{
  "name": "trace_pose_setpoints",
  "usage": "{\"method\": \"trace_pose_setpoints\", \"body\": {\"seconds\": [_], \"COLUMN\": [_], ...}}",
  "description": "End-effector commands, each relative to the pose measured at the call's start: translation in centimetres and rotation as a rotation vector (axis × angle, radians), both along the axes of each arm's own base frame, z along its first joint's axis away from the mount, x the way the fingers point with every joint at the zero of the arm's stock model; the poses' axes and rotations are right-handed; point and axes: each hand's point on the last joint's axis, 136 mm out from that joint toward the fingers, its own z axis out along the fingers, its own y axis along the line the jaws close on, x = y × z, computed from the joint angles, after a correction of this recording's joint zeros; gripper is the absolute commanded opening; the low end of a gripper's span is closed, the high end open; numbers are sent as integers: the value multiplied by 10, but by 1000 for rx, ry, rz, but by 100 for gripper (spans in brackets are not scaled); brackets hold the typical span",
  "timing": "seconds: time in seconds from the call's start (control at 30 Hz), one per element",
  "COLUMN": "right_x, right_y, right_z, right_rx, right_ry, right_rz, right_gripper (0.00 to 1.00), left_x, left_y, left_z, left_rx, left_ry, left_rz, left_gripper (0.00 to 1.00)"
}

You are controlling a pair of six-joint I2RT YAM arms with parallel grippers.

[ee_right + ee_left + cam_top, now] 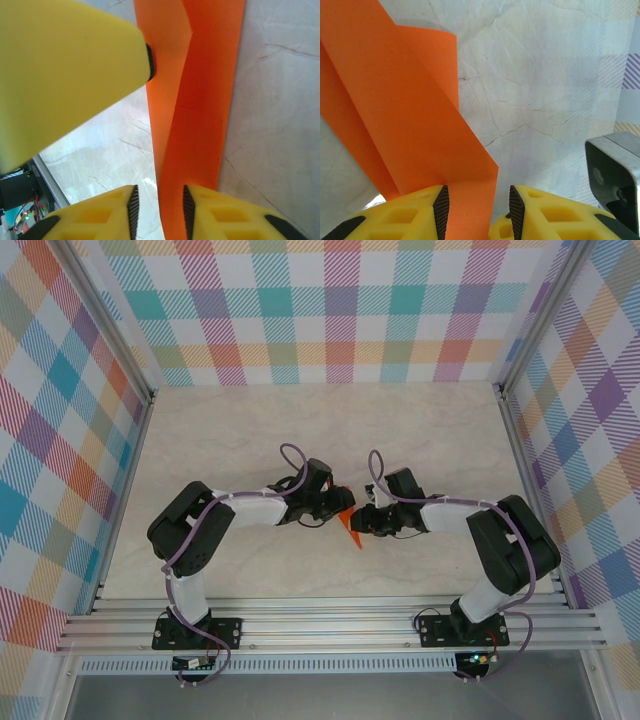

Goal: Fold a paper plane with a square sheet of paper (pick it up from the middle)
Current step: Fold the wing for the fifth time at the center of the table.

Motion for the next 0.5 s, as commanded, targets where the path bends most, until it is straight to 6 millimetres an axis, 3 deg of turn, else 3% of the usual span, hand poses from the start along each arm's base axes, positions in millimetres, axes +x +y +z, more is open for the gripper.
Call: {"method": "trace_pose_setpoints", "body": {"seconds": [0.0,0.3,0.47], "right_x": [-3,-2,-4], "right_y": [-9,-21,-17], "right_z": [0,-13,-13], "right_rx": [-53,-148,-130], "right_ry": [-25,-23,-15], "right_rz": [18,16,41], "right_gripper": [35,38,34], "left_x": [6,6,4], "left_y": [-5,-5,-4], "left_z": [2,1,-2], "left_rx": [3,13,19], "left_ry": [-17,-12,-3], "left_rz": [-11,-12,-13], "left_gripper": [39,39,38]}}
